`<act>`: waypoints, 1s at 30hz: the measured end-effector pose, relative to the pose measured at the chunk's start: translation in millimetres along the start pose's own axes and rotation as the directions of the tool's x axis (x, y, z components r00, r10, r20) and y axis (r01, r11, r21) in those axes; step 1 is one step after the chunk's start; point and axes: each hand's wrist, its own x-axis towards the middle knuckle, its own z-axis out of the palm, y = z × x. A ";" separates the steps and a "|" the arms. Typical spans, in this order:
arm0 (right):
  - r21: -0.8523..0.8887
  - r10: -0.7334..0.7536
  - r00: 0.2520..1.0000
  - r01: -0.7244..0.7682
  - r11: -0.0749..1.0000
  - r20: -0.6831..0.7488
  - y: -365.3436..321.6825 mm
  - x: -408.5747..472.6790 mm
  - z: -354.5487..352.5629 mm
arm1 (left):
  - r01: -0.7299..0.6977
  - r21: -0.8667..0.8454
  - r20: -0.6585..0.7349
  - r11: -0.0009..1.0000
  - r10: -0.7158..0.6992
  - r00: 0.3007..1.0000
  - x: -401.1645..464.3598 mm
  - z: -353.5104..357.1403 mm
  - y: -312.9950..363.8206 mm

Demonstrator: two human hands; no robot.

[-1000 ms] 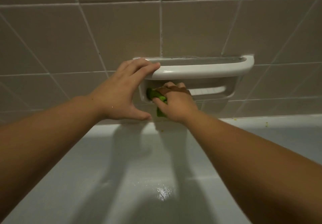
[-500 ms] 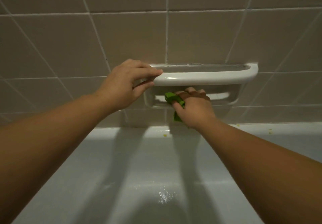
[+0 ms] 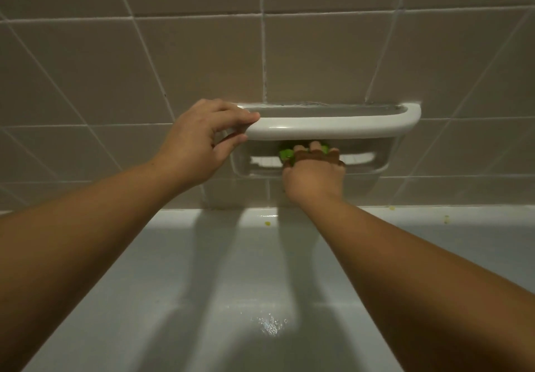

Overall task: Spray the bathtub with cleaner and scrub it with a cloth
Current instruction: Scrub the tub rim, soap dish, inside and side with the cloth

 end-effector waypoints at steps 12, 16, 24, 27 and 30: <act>-0.179 0.045 0.998 -0.038 0.983 0.036 71.1 13.2 -16.6 | 0.055 0.045 -0.013 0.998 -0.054 0.998 0.0 1.1 11.8; -0.152 0.172 0.971 -0.147 0.977 0.165 23.0 19.2 -21.8 | 0.068 0.034 -0.023 0.997 -0.067 0.997 -0.8 3.4 14.1; 0.059 -0.270 0.950 0.264 0.963 0.158 11.0 14.0 -12.6 | 0.055 0.012 -0.004 0.998 -0.055 0.998 0.6 1.6 10.6; -0.024 -0.118 0.988 0.121 0.992 0.101 -26.9 6.2 -3.1 | 0.045 0.011 -0.008 0.999 -0.045 0.999 0.7 1.7 9.1; -0.018 -0.213 0.974 0.215 0.977 0.075 -57.6 -2.2 5.9 | 0.053 -0.022 -0.004 0.998 -0.053 0.999 -2.0 4.5 10.3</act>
